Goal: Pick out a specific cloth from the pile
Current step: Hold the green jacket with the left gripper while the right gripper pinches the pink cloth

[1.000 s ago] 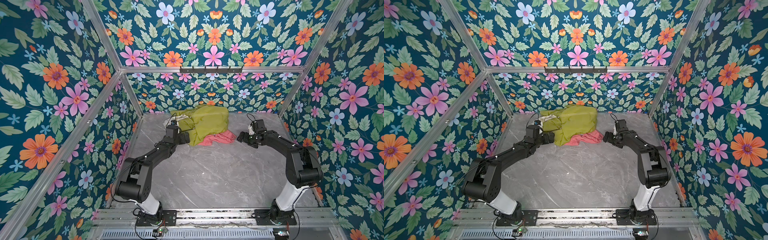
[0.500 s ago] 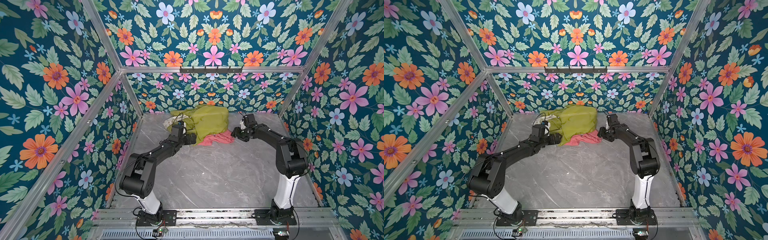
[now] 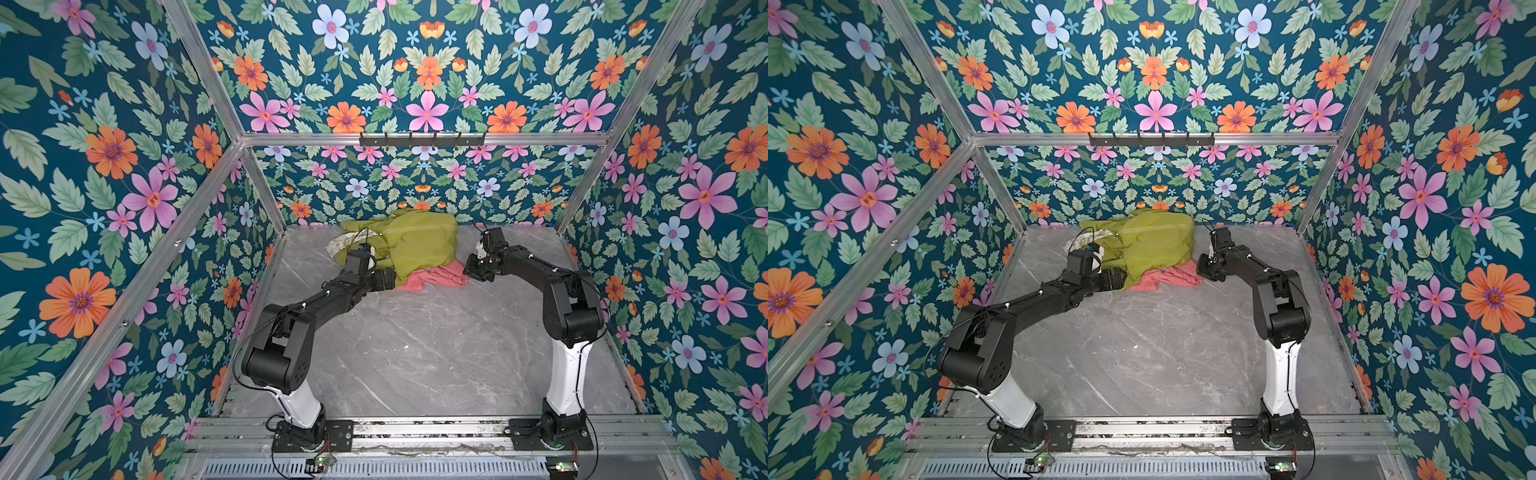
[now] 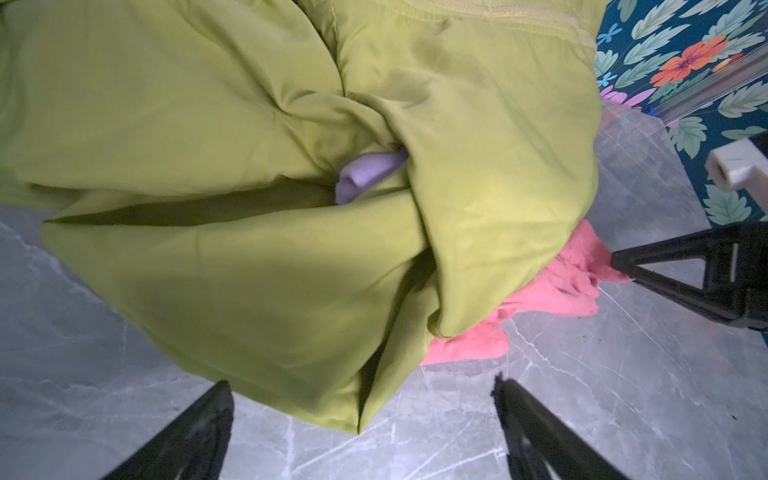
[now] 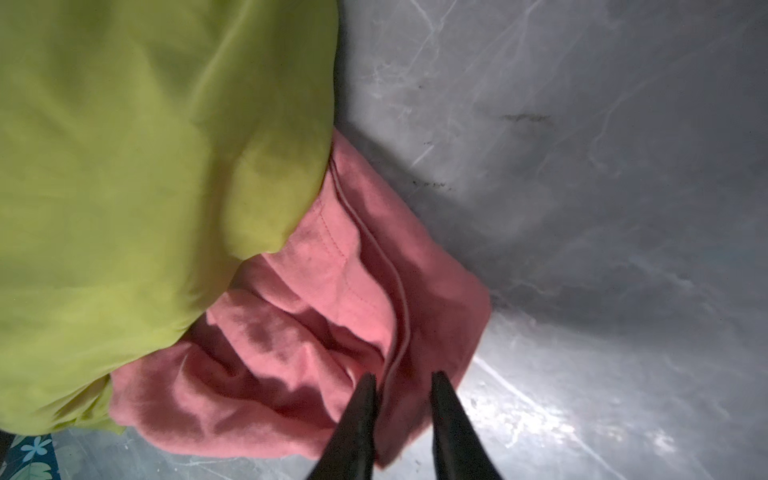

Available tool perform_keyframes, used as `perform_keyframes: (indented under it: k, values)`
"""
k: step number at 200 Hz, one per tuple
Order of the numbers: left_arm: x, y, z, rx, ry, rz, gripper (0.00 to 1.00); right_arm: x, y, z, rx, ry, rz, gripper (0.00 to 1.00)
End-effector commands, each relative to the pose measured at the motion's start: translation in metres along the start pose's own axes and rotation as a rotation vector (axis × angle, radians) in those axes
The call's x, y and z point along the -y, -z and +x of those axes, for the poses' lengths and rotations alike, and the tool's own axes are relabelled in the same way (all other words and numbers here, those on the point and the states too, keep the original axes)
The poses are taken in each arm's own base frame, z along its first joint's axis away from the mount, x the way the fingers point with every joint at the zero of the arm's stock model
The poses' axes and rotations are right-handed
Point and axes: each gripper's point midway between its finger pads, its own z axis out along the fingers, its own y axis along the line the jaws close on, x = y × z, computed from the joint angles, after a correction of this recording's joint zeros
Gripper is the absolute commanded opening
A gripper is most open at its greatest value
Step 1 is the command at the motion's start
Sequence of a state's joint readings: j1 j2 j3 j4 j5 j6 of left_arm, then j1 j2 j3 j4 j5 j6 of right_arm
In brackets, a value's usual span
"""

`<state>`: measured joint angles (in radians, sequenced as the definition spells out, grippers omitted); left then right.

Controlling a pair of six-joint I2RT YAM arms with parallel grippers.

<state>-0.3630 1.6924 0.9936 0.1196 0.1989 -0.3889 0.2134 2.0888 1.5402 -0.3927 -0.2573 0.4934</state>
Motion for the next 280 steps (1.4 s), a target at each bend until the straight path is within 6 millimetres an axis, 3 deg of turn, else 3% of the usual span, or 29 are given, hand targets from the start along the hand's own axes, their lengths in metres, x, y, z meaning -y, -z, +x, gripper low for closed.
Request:
perform_keyframes:
  k: [1,98,186,280]
  values:
    - [0.002,-0.001,-0.001,0.005,-0.004,0.008,1.00,-0.002,-0.003,0.001,-0.013,-0.012,-0.009,0.20]
    - [0.003,0.000,-0.005,0.012,-0.007,0.007,1.00,-0.011,0.003,0.003,-0.020,-0.019,-0.048,0.03]
    - [0.005,0.004,-0.015,0.043,-0.005,0.004,1.00,-0.028,0.021,0.002,-0.006,-0.003,-0.115,0.00]
    - [0.004,0.007,-0.019,0.057,-0.009,-0.007,1.00,-0.059,0.059,-0.005,0.066,0.045,-0.209,0.00]
